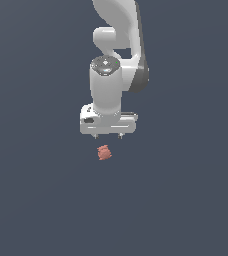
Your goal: Pick up the object and move it to a goal position.
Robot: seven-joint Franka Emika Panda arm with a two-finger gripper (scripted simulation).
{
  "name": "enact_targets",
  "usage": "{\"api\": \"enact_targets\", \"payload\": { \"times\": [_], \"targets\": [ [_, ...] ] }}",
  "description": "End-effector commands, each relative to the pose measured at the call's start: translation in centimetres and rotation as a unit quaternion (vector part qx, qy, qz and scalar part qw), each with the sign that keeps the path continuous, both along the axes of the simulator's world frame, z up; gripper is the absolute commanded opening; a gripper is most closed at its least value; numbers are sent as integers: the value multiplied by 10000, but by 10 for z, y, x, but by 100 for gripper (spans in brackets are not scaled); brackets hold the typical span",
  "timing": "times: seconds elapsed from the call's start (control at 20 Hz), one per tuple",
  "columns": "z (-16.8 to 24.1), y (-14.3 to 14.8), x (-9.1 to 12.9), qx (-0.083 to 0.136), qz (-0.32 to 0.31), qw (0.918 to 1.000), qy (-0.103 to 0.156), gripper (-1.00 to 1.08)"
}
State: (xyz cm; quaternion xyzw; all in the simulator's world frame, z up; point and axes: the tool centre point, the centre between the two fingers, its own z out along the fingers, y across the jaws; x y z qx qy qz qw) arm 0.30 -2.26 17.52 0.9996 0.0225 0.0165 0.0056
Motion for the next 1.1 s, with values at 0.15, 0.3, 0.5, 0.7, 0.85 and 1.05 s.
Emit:
{"api": "enact_targets", "payload": {
  "times": [0.15,0.3,0.5,0.7,0.85,1.05],
  "targets": [
    [-21,-6,1,-6,412,9991,47,100],
    [-36,-11,1,-6,716,9974,80,100],
    [-55,-17,1,1,1097,9939,119,100],
    [-69,-21,0,10,1382,9903,146,100],
    [-76,-23,0,17,1533,9880,160,100],
    [-82,-25,-1,23,1651,9861,170,100]
  ]
}}
